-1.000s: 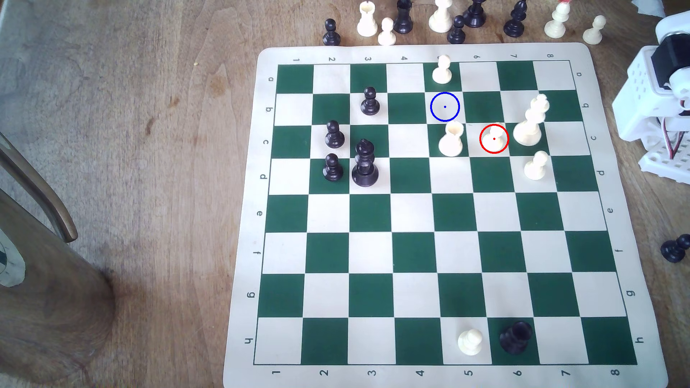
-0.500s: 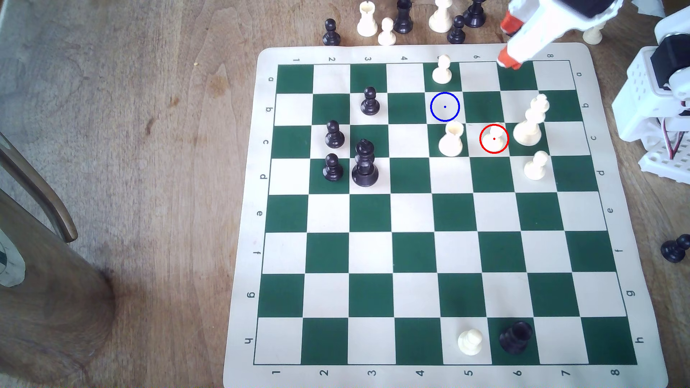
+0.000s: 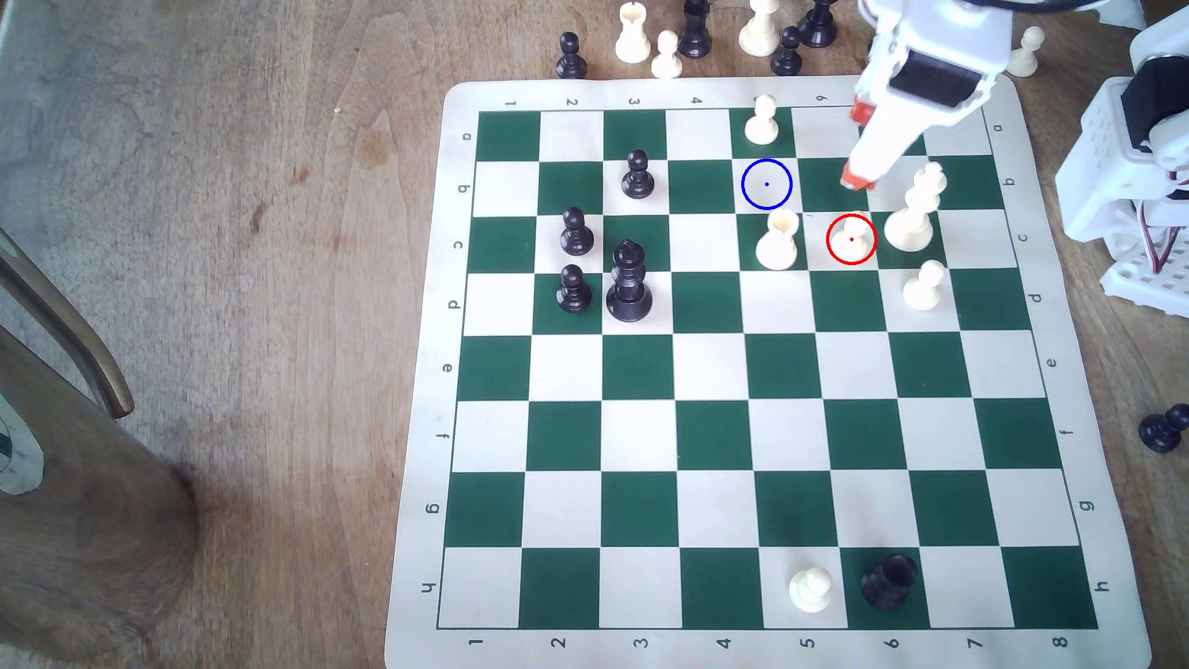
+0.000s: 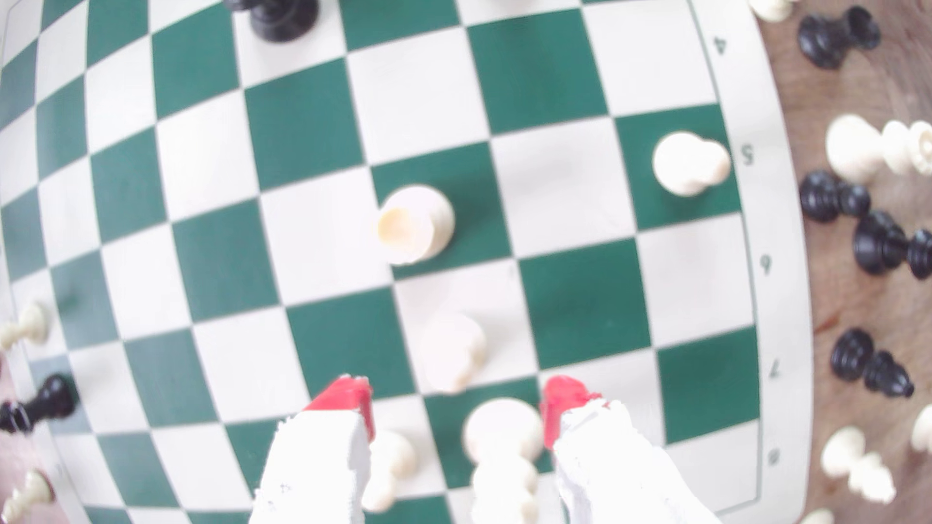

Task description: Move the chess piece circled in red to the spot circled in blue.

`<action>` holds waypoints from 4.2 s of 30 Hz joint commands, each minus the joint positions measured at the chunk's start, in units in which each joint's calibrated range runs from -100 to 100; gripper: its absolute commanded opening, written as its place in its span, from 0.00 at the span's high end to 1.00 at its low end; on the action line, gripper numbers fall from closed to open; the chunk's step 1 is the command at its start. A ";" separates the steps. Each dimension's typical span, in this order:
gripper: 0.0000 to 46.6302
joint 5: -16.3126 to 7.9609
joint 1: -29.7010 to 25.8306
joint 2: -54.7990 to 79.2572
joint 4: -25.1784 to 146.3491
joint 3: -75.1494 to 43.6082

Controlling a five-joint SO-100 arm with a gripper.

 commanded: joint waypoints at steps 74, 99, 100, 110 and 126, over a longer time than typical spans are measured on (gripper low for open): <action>0.82 -2.34 -5.36 17.56 -17.68 10.60; 0.99 -2.98 -3.72 -9.69 -14.33 11.24; 0.99 -3.08 -3.80 -12.07 -13.10 10.51; 0.99 -2.44 -1.38 -16.74 -3.60 -3.09; 0.99 -1.12 7.38 5.33 -22.68 3.44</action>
